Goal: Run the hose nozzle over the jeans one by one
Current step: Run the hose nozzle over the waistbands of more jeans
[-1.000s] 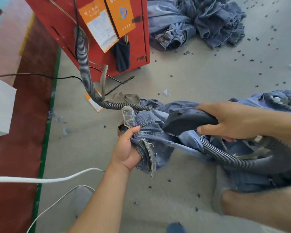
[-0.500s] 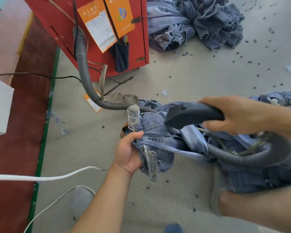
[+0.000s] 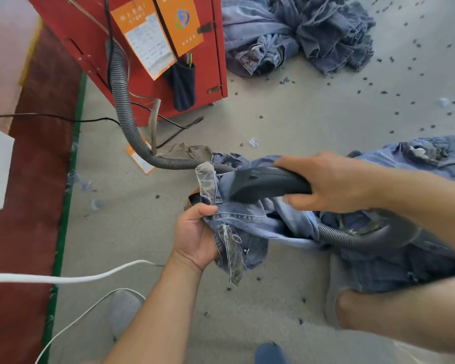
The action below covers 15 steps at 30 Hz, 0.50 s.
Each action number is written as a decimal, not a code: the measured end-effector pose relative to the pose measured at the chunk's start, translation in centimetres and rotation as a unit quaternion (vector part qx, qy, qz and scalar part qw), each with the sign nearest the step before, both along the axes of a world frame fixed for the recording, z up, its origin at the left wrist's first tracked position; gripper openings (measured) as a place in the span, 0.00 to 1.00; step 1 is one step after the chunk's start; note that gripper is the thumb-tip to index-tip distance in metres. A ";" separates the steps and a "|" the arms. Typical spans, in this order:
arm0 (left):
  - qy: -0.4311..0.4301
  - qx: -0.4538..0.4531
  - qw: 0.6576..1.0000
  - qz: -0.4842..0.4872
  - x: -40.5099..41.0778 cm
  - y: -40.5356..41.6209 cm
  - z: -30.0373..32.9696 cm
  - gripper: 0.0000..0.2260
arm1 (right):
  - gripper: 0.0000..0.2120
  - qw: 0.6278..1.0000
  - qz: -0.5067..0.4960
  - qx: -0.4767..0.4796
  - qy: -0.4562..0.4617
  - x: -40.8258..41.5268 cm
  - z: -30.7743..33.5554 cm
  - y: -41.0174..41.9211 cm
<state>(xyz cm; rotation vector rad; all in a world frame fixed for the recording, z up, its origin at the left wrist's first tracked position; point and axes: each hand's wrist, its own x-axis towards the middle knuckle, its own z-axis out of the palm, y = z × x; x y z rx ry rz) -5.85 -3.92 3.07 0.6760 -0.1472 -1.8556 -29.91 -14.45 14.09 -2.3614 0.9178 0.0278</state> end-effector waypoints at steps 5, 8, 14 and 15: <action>0.004 -0.011 1.000 -0.011 0.6 -0.4 -0.1 0.30 | 0.15 0.998 -0.019 -0.053 0.006 1.1 0.1 0.1; -0.003 -0.013 1.000 -0.023 0.7 -0.4 0.0 0.29 | 0.15 0.998 -0.035 -0.042 0.012 -0.3 0.4 0.6; 0.005 0.002 1.000 -0.023 0.4 0.3 -0.2 0.27 | 0.17 0.998 -0.007 -0.060 0.025 1.8 0.0 1.4; -0.001 0.000 1.000 -0.028 0.3 0.4 -0.4 0.29 | 0.17 0.997 -0.023 -0.069 0.014 2.4 0.0 1.4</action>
